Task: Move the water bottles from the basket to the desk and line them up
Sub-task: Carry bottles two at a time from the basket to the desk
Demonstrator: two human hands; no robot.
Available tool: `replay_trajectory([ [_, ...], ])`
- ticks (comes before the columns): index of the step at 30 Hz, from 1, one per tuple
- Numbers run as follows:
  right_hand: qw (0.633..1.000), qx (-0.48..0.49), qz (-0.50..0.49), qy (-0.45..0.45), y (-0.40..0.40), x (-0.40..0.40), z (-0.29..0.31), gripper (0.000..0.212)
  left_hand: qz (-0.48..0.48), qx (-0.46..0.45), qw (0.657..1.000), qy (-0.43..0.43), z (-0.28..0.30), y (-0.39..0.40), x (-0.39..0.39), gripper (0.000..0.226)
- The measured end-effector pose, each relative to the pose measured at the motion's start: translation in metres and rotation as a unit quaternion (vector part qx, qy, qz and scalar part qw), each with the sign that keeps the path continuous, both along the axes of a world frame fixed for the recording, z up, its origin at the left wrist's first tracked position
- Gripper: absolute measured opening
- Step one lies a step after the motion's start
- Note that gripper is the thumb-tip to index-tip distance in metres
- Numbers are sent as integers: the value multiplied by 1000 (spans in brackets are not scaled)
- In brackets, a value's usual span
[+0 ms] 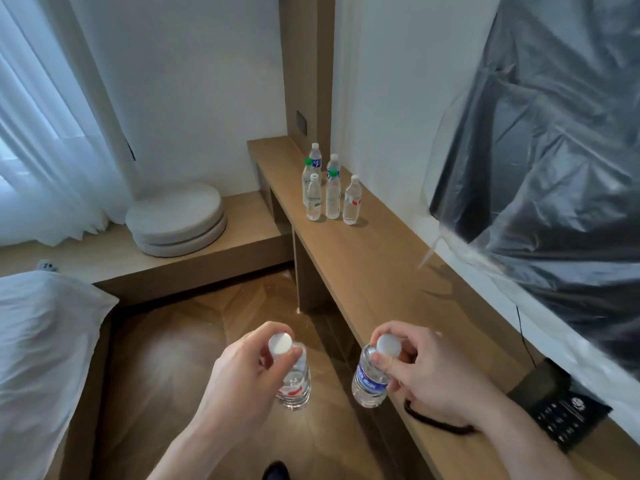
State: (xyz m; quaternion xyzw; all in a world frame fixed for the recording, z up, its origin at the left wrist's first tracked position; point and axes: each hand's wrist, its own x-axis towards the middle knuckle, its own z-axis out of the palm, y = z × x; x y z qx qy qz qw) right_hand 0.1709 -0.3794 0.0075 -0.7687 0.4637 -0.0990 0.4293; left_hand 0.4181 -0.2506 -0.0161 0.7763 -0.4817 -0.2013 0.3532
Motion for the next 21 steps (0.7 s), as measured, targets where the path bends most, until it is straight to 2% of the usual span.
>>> replay_trajectory([
  [8, 998, 12, -69, -2, -56, 80, 3, 7, -72, 8, 997, -30, 13, -90, 103, 13],
  [21, 995, 28, -99, -12, -173, 166, -2, 5, -111, 26, 993, 8, 8, -223, 195, 19],
])
